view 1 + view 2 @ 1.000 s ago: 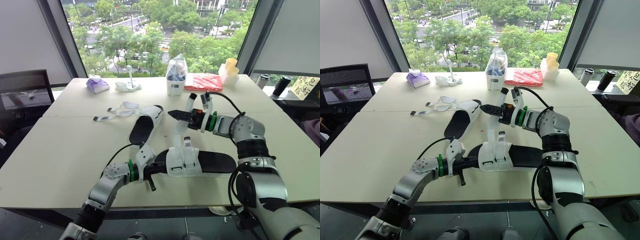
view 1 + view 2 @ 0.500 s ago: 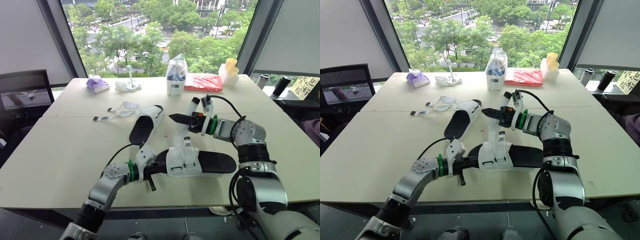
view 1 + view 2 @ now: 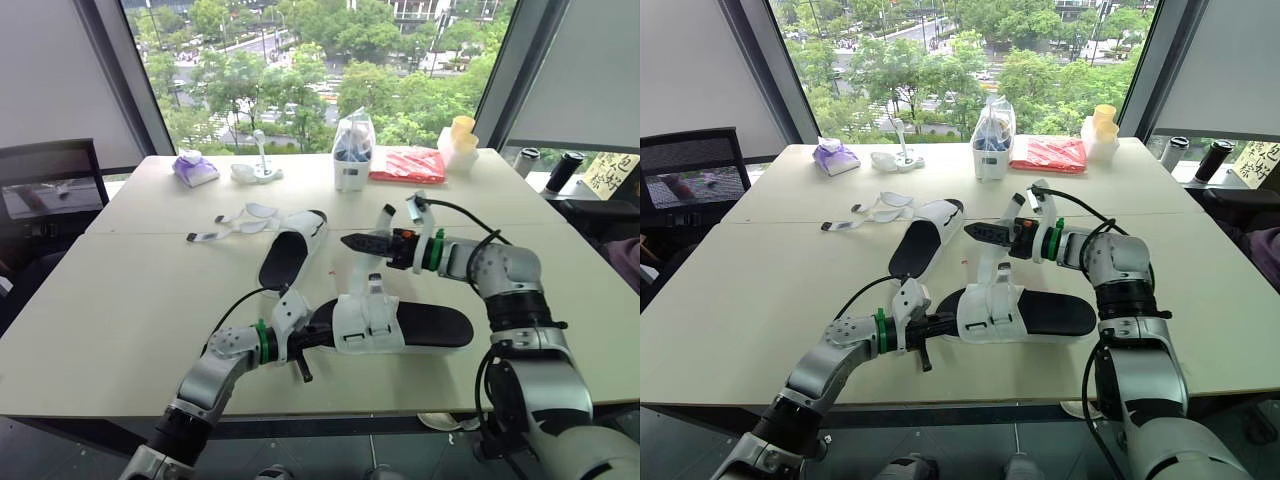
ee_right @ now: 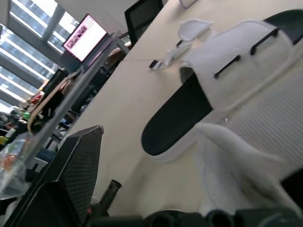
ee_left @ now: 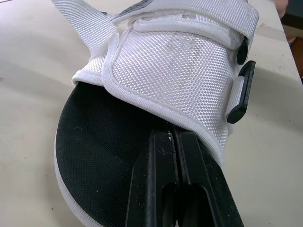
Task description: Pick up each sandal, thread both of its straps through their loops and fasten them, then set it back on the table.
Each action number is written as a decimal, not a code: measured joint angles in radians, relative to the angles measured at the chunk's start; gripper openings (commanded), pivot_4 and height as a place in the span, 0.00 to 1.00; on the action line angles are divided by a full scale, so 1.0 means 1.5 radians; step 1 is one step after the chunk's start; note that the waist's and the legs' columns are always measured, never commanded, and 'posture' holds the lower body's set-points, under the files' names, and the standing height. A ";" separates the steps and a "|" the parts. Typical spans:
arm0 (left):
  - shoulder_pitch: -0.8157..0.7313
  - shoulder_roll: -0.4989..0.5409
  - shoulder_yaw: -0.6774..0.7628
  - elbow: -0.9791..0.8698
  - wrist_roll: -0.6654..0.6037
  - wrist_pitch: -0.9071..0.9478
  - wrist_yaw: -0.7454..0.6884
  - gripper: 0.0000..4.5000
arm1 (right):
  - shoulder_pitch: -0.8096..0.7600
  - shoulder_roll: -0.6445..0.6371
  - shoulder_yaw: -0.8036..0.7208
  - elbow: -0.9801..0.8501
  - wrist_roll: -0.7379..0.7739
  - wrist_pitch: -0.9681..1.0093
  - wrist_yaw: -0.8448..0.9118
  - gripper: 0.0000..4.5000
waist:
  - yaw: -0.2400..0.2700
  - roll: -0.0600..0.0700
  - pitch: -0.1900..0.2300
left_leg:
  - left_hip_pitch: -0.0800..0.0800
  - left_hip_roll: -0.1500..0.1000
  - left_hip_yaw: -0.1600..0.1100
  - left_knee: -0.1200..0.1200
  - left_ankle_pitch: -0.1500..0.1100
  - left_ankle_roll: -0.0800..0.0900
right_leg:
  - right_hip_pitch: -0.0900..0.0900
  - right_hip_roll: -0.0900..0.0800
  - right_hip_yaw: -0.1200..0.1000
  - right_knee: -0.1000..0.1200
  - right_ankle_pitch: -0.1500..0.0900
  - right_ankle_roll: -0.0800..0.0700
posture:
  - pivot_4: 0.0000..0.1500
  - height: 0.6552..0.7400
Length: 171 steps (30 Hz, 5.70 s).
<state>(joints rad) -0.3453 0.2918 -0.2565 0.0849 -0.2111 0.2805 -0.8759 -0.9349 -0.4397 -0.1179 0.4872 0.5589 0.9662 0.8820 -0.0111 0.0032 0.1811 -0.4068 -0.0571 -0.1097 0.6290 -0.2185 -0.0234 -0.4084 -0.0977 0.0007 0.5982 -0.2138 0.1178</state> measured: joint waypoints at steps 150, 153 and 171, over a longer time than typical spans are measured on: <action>-0.051 0.017 -0.051 0.032 -0.033 0.034 -0.099 0.00 | 0.295 -0.163 0.078 -0.422 0.350 0.138 -0.162 0.01 | 0.033 -0.004 -0.003 | 0.000 0.001 0.000 -0.004 -0.001 0.001 | 0.000 -0.002 -0.003 -0.002 -0.003 -0.003 | 1.00 1.00; -0.046 0.017 -0.050 0.032 -0.033 0.031 -0.096 0.00 | 0.289 -0.160 0.087 -0.401 0.324 0.138 -0.149 0.01 | 0.032 -0.004 -0.003 | 0.000 0.000 0.000 -0.003 -0.001 0.001 | 0.000 -0.002 -0.003 -0.002 -0.003 -0.003 | 1.00 1.00; -0.030 0.020 -0.049 0.019 -0.029 0.030 -0.074 0.00 | 0.255 -0.154 0.147 -0.368 0.189 0.128 -0.101 0.01 | 0.029 -0.005 -0.013 | 0.001 0.001 0.001 -0.004 -0.001 0.001 | 0.001 -0.002 -0.003 -0.002 -0.004 -0.001 | 1.00 1.00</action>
<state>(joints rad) -0.3896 0.3213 -0.3299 0.1134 -0.2548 0.3250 -0.9864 -0.5530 -0.6712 0.1028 -0.0655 0.8420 1.1575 0.7308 0.0322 -0.0042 0.1620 -0.4058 -0.0561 -0.1084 0.6236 -0.2197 -0.0220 -0.4072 -0.1006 -0.0033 0.5956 -0.2204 0.1167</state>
